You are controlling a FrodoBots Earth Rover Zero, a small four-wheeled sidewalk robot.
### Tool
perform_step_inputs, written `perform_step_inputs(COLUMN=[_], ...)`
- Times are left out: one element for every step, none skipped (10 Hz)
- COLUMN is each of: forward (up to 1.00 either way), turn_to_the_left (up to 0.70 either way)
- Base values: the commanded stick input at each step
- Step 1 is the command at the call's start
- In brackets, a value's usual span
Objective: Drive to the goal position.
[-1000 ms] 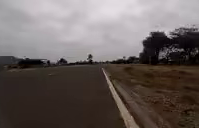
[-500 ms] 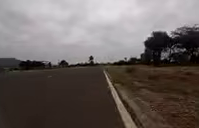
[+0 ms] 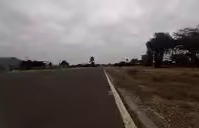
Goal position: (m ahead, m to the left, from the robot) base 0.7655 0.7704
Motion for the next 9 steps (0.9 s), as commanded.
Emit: perform_step_inputs(forward=[0.85,0.85,0.85,0.85,0.85,0.85,0.85,0.85,0.85], turn_to_the_left=[-0.27,-0.27,-0.22,-0.07,0.00,0.00,0.00,0.00,0.00])
